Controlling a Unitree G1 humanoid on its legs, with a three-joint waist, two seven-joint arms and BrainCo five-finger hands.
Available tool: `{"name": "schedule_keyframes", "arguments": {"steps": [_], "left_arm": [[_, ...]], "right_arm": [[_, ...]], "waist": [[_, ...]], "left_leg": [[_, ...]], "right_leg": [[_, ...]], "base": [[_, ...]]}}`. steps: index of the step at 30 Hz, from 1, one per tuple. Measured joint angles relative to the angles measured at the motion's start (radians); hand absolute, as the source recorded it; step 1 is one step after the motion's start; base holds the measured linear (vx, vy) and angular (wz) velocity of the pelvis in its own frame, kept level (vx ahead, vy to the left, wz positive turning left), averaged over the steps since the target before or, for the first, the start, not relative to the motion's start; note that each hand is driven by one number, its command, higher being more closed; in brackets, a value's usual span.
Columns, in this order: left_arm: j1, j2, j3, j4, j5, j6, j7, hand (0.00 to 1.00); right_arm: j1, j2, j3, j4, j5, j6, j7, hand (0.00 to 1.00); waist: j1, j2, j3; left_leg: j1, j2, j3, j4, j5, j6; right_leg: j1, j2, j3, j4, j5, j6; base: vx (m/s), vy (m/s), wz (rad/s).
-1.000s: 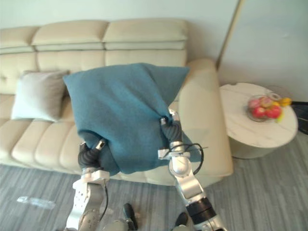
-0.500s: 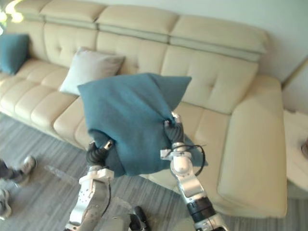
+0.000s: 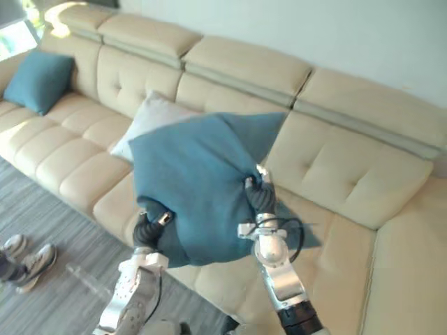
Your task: Pick up cushions and gather them together orderly.
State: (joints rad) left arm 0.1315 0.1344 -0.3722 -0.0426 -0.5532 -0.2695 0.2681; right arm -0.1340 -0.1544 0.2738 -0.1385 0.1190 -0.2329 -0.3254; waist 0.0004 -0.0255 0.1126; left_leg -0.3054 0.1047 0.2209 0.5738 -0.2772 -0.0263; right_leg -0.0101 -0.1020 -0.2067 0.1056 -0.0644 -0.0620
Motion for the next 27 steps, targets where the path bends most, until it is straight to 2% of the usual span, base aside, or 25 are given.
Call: {"name": "schedule_keyframes", "arguments": {"steps": [1,2,3,4,5,6,9,14,18,19,22,24,27], "left_arm": [[0.006,-0.004,-0.002,0.0,0.001,0.0,-0.004,1.0],[0.017,0.002,0.002,0.016,0.002,-0.002,-0.01,1.0],[0.027,0.004,0.0,0.024,0.001,0.001,-0.01,1.0],[0.031,0.007,0.0,0.024,0.002,0.0,-0.01,1.0],[0.048,0.012,-0.001,0.026,0.002,0.003,-0.01,1.0],[0.058,0.011,-0.006,0.027,0.002,0.005,-0.01,1.0],[0.071,0.012,-0.02,0.027,0.001,0.012,-0.012,1.0],[0.072,0.011,-0.019,0.027,0.002,0.012,-0.012,1.0],[0.068,0.009,-0.008,0.026,0.004,0.012,-0.012,1.0],[0.066,0.008,-0.001,0.025,0.004,0.012,-0.012,1.0],[0.05,-0.014,0.035,0.025,0.012,0.013,-0.008,1.0],[0.026,-0.009,0.041,0.025,0.018,0.013,-0.006,1.0],[0.007,0.009,0.042,0.026,0.033,0.013,-0.006,1.0]], "right_arm": [[-0.002,-0.005,0.0,0.004,0.0,-0.003,0.002,1.0],[0.004,0.002,-0.001,0.04,0.0,-0.015,0.004,1.0],[0.028,0.022,-0.002,0.059,0.001,-0.007,0.006,1.0],[0.037,0.027,-0.002,0.066,0.001,-0.004,0.006,1.0],[0.055,0.04,-0.002,0.07,0.0,0.006,0.015,1.0],[0.059,0.038,-0.002,0.07,-0.001,0.009,0.021,1.0],[0.067,0.035,-0.005,0.069,-0.002,0.009,0.038,1.0],[0.066,0.035,-0.005,0.068,-0.011,0.01,0.042,1.0],[0.047,0.032,-0.005,0.077,-0.032,0.015,0.048,1.0],[0.033,0.032,-0.003,0.086,-0.033,0.015,0.05,1.0],[-0.017,0.03,0.002,0.139,-0.033,0.015,0.051,1.0],[-0.022,-0.002,0.002,0.165,-0.033,0.016,0.051,1.0],[-0.022,-0.024,0.002,0.181,-0.034,0.018,0.051,1.0]], "waist": [[0.001,0.032,-0.01],[-0.001,0.042,-0.022],[-0.019,0.031,-0.028],[-0.016,0.019,-0.028],[-0.016,-0.014,-0.037],[-0.016,-0.019,-0.039],[-0.021,-0.02,-0.041],[-0.022,-0.026,-0.048],[-0.036,-0.023,-0.052],[-0.042,-0.024,-0.053],[-0.044,-0.022,-0.052],[-0.052,-0.01,-0.049],[-0.049,-0.015,-0.052]], "left_leg": [[0.064,0.007,-0.189,-0.346,0.195,-0.081],[0.092,0.01,-0.245,-0.402,0.318,-0.122],[0.114,0.002,-0.225,-0.406,0.294,-0.115],[0.126,-0.006,-0.196,-0.411,0.283,-0.096],[0.147,-0.035,-0.134,-0.42,0.269,-0.073],[0.154,-0.045,-0.106,-0.421,0.261,-0.061],[0.197,-0.073,-0.011,-0.487,0.263,-0.034],[0.227,-0.079,0.081,-0.546,0.27,-0.023],[0.255,-0.046,0.176,-0.571,0.27,-0.023],[0.255,-0.04,0.194,-0.57,0.269,-0.024],[0.256,-0.026,0.235,-0.571,0.267,-0.021],[0.25,-0.031,0.195,-0.572,0.261,-0.025],[0.236,-0.031,0.131,-0.571,0.27,-0.039]], "right_leg": [[0.01,-0.005,0.083,0.014,-0.026,0.091],[0.017,-0.021,0.157,0.011,-0.061,0.159],[0.004,-0.03,0.196,0.013,-0.041,0.165],[0.0,-0.033,0.212,0.014,-0.032,0.168],[-0.012,-0.044,0.234,0.009,-0.025,0.17],[-0.022,-0.051,0.237,0.008,-0.023,0.17],[-0.065,-0.068,0.314,0.009,0.006,0.171],[-0.11,-0.061,0.397,-0.009,0.034,0.177],[-0.138,-0.015,0.48,-0.049,0.106,0.156],[-0.149,-0.009,0.481,-0.047,0.121,0.161],[-0.187,-0.011,0.305,-0.021,0.135,0.149],[-0.174,-0.021,0.277,-0.024,0.133,0.146],[-0.142,-0.024,0.236,-0.058,0.123,0.143]], "base": [[0.42,0.575,-1.9],[0.4,0.61,-1.7],[0.26,0.429,-1.1],[0.19,0.379,-0.99],[0.11,0.275,-0.96],[0.08,0.261,-1.01],[0.03,0.233,-0.88],[-0.01,0.034,-0.65],[-0.01,-0.026,-0.75],[-0.06,-0.063,-0.68],[-0.07,-0.067,-0.41],[-0.12,-0.063,0.28],[-0.06,-0.04,0.46]]}}
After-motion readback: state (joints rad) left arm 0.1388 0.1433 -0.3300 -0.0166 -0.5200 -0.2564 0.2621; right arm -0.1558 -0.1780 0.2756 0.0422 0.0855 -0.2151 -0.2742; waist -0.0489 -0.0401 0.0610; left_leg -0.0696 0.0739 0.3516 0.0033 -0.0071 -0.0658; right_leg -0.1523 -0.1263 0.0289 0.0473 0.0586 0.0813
